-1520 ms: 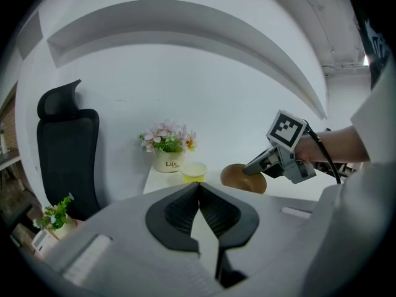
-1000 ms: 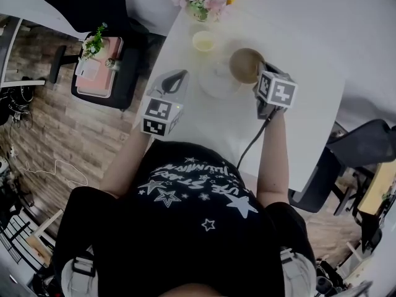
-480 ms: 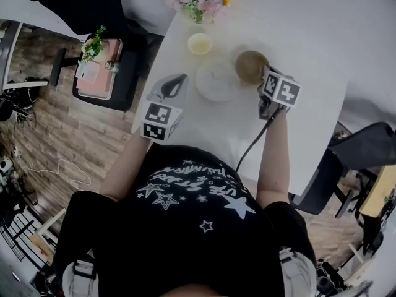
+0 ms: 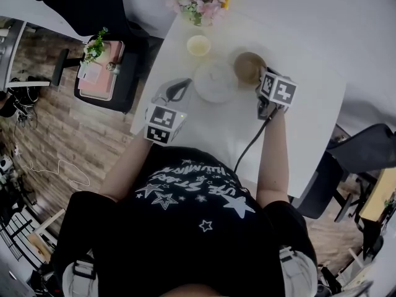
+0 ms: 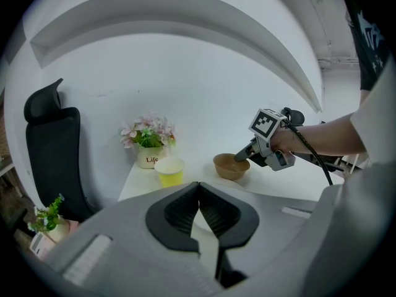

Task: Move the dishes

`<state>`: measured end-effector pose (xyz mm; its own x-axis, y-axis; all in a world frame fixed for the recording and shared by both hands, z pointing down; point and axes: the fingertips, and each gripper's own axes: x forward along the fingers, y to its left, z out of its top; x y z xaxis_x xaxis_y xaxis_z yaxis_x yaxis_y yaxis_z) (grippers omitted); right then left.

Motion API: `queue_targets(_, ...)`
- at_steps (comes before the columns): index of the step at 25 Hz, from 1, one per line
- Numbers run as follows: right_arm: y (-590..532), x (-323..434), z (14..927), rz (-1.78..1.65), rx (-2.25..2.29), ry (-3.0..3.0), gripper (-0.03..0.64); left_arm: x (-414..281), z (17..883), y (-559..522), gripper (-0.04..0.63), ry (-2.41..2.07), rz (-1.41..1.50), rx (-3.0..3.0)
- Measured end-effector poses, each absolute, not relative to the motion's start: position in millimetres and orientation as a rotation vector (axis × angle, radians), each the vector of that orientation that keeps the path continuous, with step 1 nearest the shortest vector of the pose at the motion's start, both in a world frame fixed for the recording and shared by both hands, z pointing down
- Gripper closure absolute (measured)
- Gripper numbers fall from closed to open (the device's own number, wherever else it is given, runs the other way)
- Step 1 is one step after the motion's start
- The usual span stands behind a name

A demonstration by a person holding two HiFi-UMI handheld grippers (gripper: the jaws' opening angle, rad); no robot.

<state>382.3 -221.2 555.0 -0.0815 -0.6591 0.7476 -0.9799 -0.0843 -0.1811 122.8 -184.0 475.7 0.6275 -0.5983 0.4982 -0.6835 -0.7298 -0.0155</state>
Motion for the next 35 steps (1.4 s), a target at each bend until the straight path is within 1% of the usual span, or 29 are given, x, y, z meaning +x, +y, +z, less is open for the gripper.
queue_targets(1,-220,382,554,1.004,1.768,-1.771,0.529,122,475,-182,0.584,-1.066,0.722,2.674)
queue_targets(2,-219,382,553,1.003,1.767,-1.772,0.495,121,474,-181,0.584,-1.071,0.719,2.675)
queue_targets(5,-215,381,544,0.987,1.784,-1.783,0.472,118,468,-178,0.584,-1.090,0.705,2.678)
queue_targets(13,-192,365,506,0.809,1.794,-1.873,0.471,96,448,-154,0.584,-1.206,0.629,2.672)
queue_targets(19,-174,341,501,0.703,1.818,-1.953,0.471,70,453,-125,0.584,-1.213,0.702,2.674)
queue_targets(25,-144,331,506,0.724,1.874,-1.925,0.472,66,451,-118,0.584,-1.173,0.660,2.695)
queue_targets(28,-131,329,502,0.710,1.918,-1.870,0.501,67,449,-121,0.584,-1.099,0.646,2.742)
queue_targets(29,-127,328,499,0.707,1.937,-1.852,0.522,64,449,-123,0.584,-1.077,0.638,2.753)
queue_targets(31,-120,321,496,0.709,1.968,-1.815,0.529,56,448,-125,0.584,-1.037,0.621,2.769)
queue_targets(34,-111,307,492,0.711,2.015,-1.754,0.583,40,449,-130,0.584,-0.966,0.613,2.800)
queue_targets(35,-109,301,489,0.706,2.031,-1.733,0.592,34,449,-132,0.584,-0.940,0.611,2.812)
